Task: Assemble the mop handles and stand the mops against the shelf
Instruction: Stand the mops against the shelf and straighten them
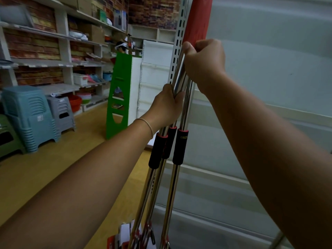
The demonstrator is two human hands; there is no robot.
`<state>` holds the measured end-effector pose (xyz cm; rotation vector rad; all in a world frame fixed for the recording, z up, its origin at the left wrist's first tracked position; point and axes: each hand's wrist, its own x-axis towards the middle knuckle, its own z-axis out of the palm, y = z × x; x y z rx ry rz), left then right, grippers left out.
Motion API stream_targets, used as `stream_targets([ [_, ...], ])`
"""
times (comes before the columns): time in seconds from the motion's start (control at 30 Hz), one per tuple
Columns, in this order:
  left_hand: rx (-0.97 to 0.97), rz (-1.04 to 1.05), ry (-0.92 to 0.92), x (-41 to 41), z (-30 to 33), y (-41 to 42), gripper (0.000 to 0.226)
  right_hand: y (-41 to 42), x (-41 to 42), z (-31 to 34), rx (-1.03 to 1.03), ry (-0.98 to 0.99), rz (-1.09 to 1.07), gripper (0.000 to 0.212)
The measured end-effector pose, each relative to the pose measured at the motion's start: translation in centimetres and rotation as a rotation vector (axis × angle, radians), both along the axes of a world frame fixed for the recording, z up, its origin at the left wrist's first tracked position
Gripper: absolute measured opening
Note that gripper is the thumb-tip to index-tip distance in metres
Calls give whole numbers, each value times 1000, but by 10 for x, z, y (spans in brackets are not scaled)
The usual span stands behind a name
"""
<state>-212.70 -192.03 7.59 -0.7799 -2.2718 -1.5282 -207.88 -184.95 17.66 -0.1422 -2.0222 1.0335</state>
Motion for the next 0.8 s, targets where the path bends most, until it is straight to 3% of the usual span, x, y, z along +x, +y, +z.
stream_targets([
  [0.13,19,19,26,1,-6,2,23,-4,0,-12,-11,46,-16,33],
  [0.27,-41,55,42,7,-51,-8,24,-5,8,-64,52,65,-58,31],
  [0.37,-172,58,90,10,-104,-26,27,-3,19,-119,169,48,-112,55],
  [0.53,-280,-8,-1,11,-168,-53,69,-1,25,-196,239,-141,-113,66],
  [0.7,-353,5,-81,27,-228,-62,86,-6,31,-263,233,-192,-96,65],
  [0.8,-383,24,-153,37,-266,-67,85,-7,38,-301,207,-239,-100,66],
])
